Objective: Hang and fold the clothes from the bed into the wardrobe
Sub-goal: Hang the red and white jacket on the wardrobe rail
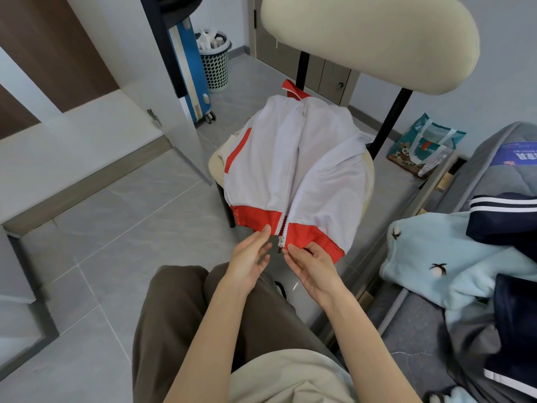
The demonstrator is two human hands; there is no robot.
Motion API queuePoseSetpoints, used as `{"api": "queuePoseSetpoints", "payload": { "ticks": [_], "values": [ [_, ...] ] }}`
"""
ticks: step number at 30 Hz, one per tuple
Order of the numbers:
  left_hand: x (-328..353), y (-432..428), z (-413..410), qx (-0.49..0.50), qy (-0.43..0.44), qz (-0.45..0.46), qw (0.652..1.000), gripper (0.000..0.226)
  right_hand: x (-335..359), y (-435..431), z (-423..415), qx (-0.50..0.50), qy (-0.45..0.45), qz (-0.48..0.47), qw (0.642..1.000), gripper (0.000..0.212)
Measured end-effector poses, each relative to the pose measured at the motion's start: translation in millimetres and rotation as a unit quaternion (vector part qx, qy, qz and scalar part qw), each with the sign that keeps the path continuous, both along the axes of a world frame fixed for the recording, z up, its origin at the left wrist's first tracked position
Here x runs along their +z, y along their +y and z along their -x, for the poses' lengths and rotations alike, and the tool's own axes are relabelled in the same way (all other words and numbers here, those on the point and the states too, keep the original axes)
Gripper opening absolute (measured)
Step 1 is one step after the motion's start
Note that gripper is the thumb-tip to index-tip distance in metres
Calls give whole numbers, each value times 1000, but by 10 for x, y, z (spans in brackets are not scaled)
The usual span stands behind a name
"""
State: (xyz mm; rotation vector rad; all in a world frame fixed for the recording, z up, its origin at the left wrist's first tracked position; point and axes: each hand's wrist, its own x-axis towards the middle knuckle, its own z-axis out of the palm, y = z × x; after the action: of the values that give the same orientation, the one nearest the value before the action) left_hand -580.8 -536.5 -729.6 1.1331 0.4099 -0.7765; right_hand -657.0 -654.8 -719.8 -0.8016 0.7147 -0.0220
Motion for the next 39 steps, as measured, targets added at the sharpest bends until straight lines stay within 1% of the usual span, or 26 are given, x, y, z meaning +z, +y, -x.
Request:
{"api": "queuePoseSetpoints", "payload": {
  "ticks": [2,4,7,10,14,17,20,23,26,31,34,37,39],
  "values": [
    [-3,-13,5,-14,-4,-14,1000,28,0,16,-13,-5,-2,-7,1000,27],
    [-6,-11,13,-25,-12,-9,1000,19,-2,40,-23,-17,-4,-13,1000,28],
    [-16,-4,16,-29,-24,-9,999,12,-13,98,-40,-41,-6,-17,999,27],
    [-17,-8,24,-28,-32,-9,999,10,-22,151,-51,-66,1,-6,998,27],
    [-15,6,24,-12,-35,2,999,16,-23,205,-56,-93,15,11,996,24],
    [-15,10,30,-6,-43,5,999,15,1,252,-68,-106,23,13,994,18],
    [-10,-2,50,1,-54,-8,998,12,37,291,-85,-117,35,11,992,18],
    [-4,-11,64,13,-62,-23,998,8,58,300,-89,-131,40,-10,991,21],
    [3,-18,88,17,-85,-44,995,5,64,304,-95,-144,54,-21,988,19],
    [6,-48,140,37,-141,-93,985,8,42,313,-112,-152,70,-39,985,17],
    [3,-85,172,61,-172,-107,977,22,22,298,-116,-162,76,-33,983,18],
    [13,-92,174,45,-172,-112,978,32,24,293,-143,-171,92,3,981,13],
    [6,-77,158,30,-169,-116,978,32,27,288,-162,-172,93,17,981,13]
  ]
}}
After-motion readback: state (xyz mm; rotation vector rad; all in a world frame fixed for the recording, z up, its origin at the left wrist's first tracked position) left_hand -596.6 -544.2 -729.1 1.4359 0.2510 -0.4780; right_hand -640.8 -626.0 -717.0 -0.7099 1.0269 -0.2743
